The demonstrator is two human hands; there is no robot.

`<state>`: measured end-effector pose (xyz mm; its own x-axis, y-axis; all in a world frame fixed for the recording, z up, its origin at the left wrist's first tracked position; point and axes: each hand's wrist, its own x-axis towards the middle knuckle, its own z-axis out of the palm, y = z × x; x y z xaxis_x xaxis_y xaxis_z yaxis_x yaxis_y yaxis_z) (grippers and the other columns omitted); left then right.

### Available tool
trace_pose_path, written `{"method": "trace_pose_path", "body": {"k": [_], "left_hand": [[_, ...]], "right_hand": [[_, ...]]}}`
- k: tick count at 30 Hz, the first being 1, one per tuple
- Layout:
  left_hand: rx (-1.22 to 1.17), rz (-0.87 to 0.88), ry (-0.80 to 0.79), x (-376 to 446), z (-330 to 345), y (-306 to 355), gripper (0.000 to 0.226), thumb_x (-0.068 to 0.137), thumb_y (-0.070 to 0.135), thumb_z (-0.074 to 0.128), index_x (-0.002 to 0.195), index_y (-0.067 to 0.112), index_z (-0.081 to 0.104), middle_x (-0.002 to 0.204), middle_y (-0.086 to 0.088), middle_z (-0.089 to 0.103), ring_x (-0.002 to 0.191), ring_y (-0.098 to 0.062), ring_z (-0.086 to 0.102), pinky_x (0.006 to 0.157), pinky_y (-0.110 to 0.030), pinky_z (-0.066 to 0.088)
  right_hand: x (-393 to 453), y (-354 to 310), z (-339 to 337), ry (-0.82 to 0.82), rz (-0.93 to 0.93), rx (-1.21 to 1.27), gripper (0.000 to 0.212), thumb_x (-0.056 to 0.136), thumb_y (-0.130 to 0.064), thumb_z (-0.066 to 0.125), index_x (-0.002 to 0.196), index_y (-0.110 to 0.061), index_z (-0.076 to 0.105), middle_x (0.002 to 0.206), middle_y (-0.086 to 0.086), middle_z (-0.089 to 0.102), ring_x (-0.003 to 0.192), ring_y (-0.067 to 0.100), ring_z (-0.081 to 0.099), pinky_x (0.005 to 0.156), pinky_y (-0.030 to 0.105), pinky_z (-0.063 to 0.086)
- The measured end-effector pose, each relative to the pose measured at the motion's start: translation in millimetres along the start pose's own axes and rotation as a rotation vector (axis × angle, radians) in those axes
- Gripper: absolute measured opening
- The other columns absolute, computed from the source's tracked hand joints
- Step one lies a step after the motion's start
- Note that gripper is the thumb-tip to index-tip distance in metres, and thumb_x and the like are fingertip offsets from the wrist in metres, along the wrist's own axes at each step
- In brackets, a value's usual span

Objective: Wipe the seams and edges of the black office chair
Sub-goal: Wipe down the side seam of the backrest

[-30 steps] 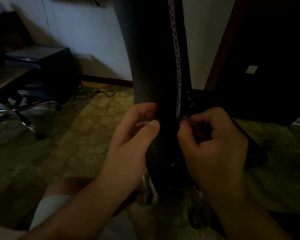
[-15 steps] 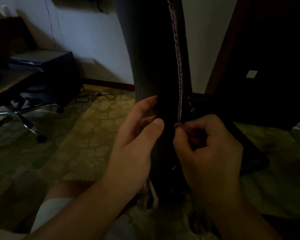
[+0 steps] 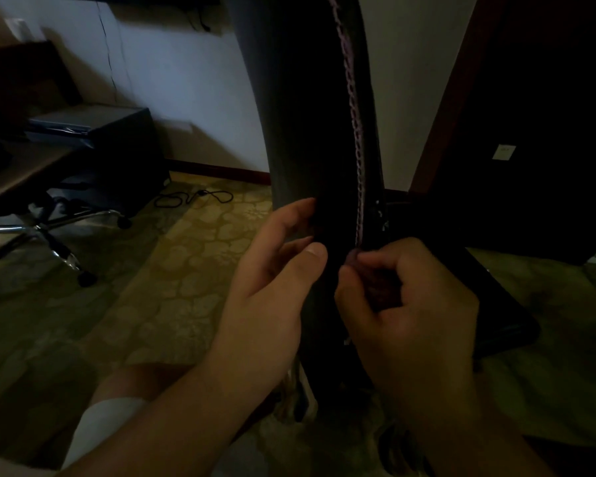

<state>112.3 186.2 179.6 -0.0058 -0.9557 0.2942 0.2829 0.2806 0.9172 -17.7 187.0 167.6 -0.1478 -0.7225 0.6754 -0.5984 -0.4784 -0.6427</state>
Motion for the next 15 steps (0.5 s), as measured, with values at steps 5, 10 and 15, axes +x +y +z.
{"method": "trace_pose_path", "body": {"k": [5,10,15], "left_hand": [[-0.009,-0.007,-0.014,0.5,-0.9,0.8,0.040,0.089,0.015,0.050,0.128,0.018,0.060,0.113,0.010,0.074,0.107,-0.008,0.069,0.077,-0.012,0.052],[-0.020,-0.009,-0.016,0.3,-0.2,0.5,0.043,0.089,0.015,0.050,0.131,0.016,0.060,0.114,0.008,0.073,0.109,-0.010,0.069,0.078,-0.012,0.052],[-0.016,-0.016,-0.016,1.1,-1.6,1.0,0.045,0.089,0.016,0.050,0.132,0.014,0.060,0.116,0.004,0.073,0.110,-0.011,0.069,0.078,-0.013,0.052]], "right_hand": [[5.5,5.0,-3.1,0.054,0.051,0.032,0.011,0.084,-0.043,0.060,0.090,-0.035,0.057,0.079,-0.016,0.060,0.074,0.001,0.062,0.060,0.008,0.048],[4.2,3.5,-3.5,0.044,-0.013,-0.025,0.011,0.085,-0.039,0.062,0.090,-0.029,0.059,0.080,-0.010,0.062,0.073,0.001,0.060,0.061,0.005,0.045],[0.2,1.5,-0.2,-0.023,-0.059,-0.040,0.016,0.086,-0.039,0.061,0.092,-0.025,0.062,0.081,-0.007,0.062,0.071,0.002,0.060,0.062,0.009,0.047]]}}
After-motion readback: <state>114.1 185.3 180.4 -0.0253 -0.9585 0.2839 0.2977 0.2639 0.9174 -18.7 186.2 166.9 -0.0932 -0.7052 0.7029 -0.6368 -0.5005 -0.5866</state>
